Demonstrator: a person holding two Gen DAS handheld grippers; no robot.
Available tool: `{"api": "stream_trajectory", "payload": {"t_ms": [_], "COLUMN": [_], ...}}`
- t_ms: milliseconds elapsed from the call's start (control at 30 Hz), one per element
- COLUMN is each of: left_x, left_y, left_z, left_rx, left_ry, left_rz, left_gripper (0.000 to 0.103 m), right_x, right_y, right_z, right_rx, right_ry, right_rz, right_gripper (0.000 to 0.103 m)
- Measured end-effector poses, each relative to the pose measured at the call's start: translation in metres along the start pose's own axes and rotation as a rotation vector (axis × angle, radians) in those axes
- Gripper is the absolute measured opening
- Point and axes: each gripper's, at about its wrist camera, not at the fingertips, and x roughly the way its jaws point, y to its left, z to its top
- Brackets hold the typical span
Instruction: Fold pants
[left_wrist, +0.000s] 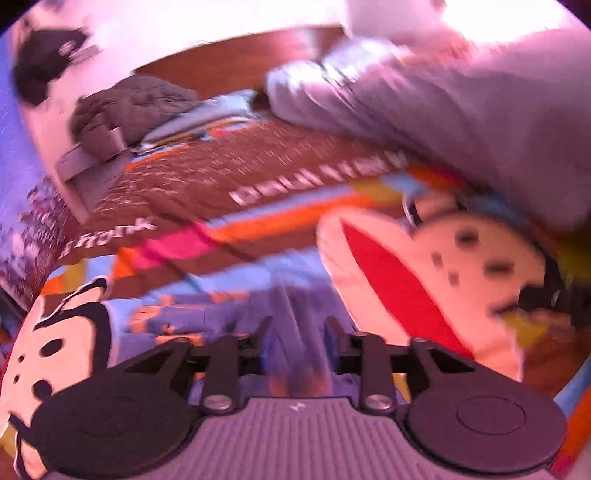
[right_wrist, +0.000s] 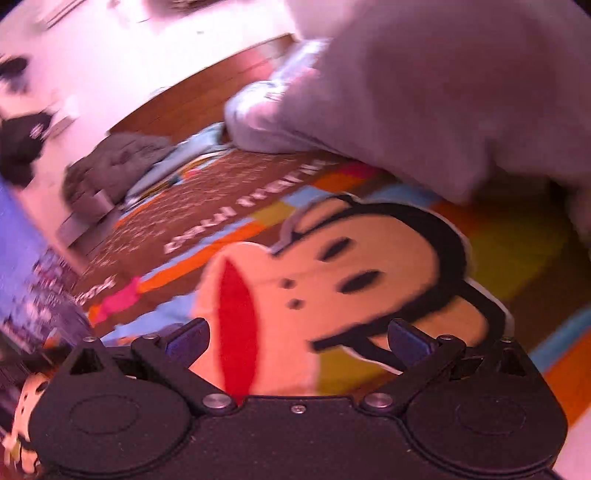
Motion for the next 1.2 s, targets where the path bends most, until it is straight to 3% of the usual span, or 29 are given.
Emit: {"api": "stream_trajectory", "payload": {"t_ms": [67,133,300,367,500,667,733,833,933,1067,1133,1200], "left_x": [0.015,0.014,-0.037,-0.053,-0.060,-0.051,-0.047,-0.044,-0.046,-0.044,-0.040,-0.034], "left_y": [-0.015,-0.012,0.041,0.068,0.123,0.171,0.182,0.196,0.207,0.218,0.218,0.216], "left_z": [-0.007,-0.013,-0.036,-0.048,-0.068,-0.097,-0.111,-0.126,-0.135,-0.147,-0.148,-0.145], "left_rx": [0.011,-0.036,-0.178,-0.230,-0.326,-0.438,-0.479,-0.563,-0.623,-0.686,-0.687,-0.676], "left_ry": [0.063,0.075,-0.064,-0.092,-0.071,-0.062,-0.070,-0.099,-0.161,-0.194,-0.167,-0.113], "left_rz": [0.045,0.016,-0.116,-0.107,-0.018,0.057,0.044,-0.064,-0.147,-0.213,-0.218,-0.223], "left_gripper": [0.051,0.053,0.092,0.094,0.097,0.100,0.100,0.100,0.098,0.087,0.073,0.043], "right_x": [0.010,0.015,0.018,0.019,0.016,0.004,0.005,0.022,0.045,0.082,0.098,0.104], "right_y": [-0.018,-0.023,-0.017,-0.017,-0.013,0.014,0.032,0.068,0.105,0.139,0.143,0.143], "right_z": [-0.008,-0.010,-0.012,-0.012,-0.010,-0.012,-0.012,-0.013,-0.014,-0.020,-0.024,-0.028], "right_rx": [0.061,0.103,0.066,0.070,0.067,-0.043,-0.069,-0.119,-0.193,-0.248,-0.212,-0.168], "right_ry": [0.044,0.075,0.076,0.080,0.057,-0.006,0.013,0.091,0.145,0.245,0.290,0.304], "right_rz": [0.016,0.055,0.091,0.091,0.076,0.029,0.089,0.221,0.324,0.333,0.296,0.272], "right_gripper": [0.102,0.102,0.102,0.102,0.102,0.102,0.102,0.102,0.097,0.084,0.072,0.065]}}
